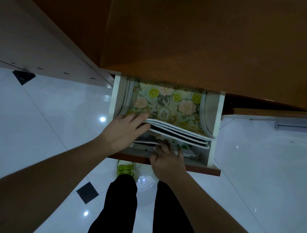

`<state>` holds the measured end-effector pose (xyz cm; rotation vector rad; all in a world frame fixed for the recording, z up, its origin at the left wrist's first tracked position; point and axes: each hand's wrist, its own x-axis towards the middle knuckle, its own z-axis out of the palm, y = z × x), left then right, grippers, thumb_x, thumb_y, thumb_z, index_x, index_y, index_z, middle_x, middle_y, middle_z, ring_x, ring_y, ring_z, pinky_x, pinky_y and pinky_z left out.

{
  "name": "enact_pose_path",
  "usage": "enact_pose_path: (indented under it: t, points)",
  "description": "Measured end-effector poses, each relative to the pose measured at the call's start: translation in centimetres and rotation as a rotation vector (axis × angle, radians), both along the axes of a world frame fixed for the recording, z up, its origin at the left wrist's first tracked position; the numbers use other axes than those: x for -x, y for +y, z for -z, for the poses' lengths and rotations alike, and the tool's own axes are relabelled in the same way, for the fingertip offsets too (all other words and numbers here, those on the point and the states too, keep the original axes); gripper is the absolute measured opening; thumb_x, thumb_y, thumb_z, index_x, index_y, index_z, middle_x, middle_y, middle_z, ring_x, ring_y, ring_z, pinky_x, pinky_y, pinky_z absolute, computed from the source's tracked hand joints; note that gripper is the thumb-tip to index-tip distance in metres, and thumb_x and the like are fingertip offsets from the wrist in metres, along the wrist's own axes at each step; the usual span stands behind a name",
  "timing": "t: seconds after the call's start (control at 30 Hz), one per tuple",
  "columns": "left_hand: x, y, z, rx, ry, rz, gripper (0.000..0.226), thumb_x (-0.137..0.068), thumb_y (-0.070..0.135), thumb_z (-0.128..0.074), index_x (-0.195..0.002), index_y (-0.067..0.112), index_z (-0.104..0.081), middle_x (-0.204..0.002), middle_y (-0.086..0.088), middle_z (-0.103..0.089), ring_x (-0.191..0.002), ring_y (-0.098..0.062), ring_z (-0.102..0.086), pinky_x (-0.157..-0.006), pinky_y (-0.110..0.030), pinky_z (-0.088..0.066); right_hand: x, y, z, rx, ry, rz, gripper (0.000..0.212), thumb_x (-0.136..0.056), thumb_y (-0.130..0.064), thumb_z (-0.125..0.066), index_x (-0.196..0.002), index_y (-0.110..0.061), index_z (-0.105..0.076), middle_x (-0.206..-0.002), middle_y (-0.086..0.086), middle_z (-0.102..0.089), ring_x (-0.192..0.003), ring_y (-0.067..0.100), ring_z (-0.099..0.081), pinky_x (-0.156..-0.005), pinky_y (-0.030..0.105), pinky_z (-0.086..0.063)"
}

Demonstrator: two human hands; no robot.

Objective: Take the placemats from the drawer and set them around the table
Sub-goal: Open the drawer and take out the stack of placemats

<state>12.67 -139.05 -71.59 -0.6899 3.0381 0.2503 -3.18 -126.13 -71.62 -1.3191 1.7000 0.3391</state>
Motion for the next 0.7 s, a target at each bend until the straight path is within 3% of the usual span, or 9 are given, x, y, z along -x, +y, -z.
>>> enact_pose_path:
  t: [0.03,0.1,0.17,0.3,0.43,0.53,0.6,0.7]
  points:
    - [0.0,0.1,0.0,-0.004,0.0,-0.008,0.037,-0.08,0.009,-0.043,-0.114,0.014,-0.058,-0.135,-0.014,-0.051,-0.092,-0.033,-0.063,-0.057,-0.038,-0.052,-0.1,0.6,-0.2,0.094,0.045,-0.013,0.077,-0.086,-0.043,-0.006,-0.141,-0.01,-0.048,-0.156,0.003,-0.035,-0.145,0.024,-0.029,-0.115,0.06,-0.011]
    - [0.2,0.5,0.1,-0.065,-0.031,-0.031,0.037,-0.076,0.009,-0.062,-0.112,0.015,-0.061,-0.133,-0.015,-0.057,-0.094,-0.035,-0.064,-0.06,-0.041,-0.053,-0.3,1.4,-0.5,0.244,0.126,-0.007,0.06,-0.086,-0.038,-0.028,-0.12,-0.01,-0.067,-0.132,0.004,-0.061,-0.122,0.025,-0.059,-0.104,0.062,-0.035]
    - [0.3,1.0,0.2,-0.141,-0.074,-0.061,0.042,-0.071,0.014,-0.077,-0.111,0.016,-0.063,-0.131,-0.014,-0.059,-0.094,-0.035,-0.064,-0.063,-0.042,-0.054,-0.4,2.2,-0.9,0.315,0.143,0.019,0.051,-0.084,-0.036,-0.037,-0.114,-0.012,-0.07,-0.12,0.002,-0.067,-0.109,0.022,-0.065,-0.098,0.057,-0.045]
    - [0.2,1.6,0.4,-0.138,-0.043,-0.103,0.032,-0.072,0.02,-0.078,-0.102,0.017,-0.066,-0.122,-0.011,-0.064,-0.091,-0.031,-0.063,-0.066,-0.038,-0.053,-0.1,3.0,-1.3,0.462,0.201,0.046,0.051,-0.086,-0.034,-0.038,-0.123,-0.011,-0.066,-0.125,0.004,-0.065,-0.115,0.023,-0.061,-0.108,0.049,-0.039]
    - [0.0,1.6,0.6,-0.112,-0.009,-0.086,0.02,-0.087,0.027,-0.055,-0.104,0.018,-0.062,-0.122,-0.01,-0.064,-0.093,-0.031,-0.064,-0.068,-0.038,-0.052,-0.2,2.7,-1.5,0.499,0.228,0.053,0.052,-0.085,-0.033,-0.039,-0.124,-0.01,-0.065,-0.129,0.005,-0.063,-0.118,0.023,-0.059,-0.108,0.046,-0.026]
    - [-0.3,1.4,0.4,-0.131,-0.058,-0.064,0.03,-0.09,0.043,-0.058,-0.108,0.019,-0.06,-0.123,-0.009,-0.064,-0.096,-0.03,-0.064,-0.069,-0.039,-0.054,0.0,2.5,-1.8,0.532,0.24,0.059,0.051,-0.085,-0.032,-0.039,-0.123,-0.011,-0.065,-0.129,0.004,-0.063,-0.12,0.021,-0.058,-0.11,0.046,-0.024]
    - [-0.2,1.3,0.1,-0.159,-0.077,-0.064,0.042,-0.078,0.033,-0.076,-0.111,0.019,-0.054,-0.124,-0.011,-0.063,-0.099,-0.031,-0.064,-0.069,-0.04,-0.055,0.1,2.3,-2.0,0.545,0.226,0.081,0.049,-0.086,-0.032,-0.038,-0.121,-0.011,-0.066,-0.129,0.003,-0.063,-0.12,0.02,-0.058,-0.111,0.046,-0.023]
    - [0.2,1.3,-0.7,-0.191,-0.092,-0.107,0.059,-0.064,0.008,-0.083,-0.111,0.019,-0.05,-0.124,-0.013,-0.062,-0.096,-0.034,-0.064,-0.063,-0.038,-0.054,0.1,2.2,-2.8,0.62,0.175,0.125,0.047,-0.09,-0.032,-0.04,-0.123,-0.011,-0.065,-0.132,0.003,-0.061,-0.124,0.02,-0.054,-0.112,0.043,-0.026]
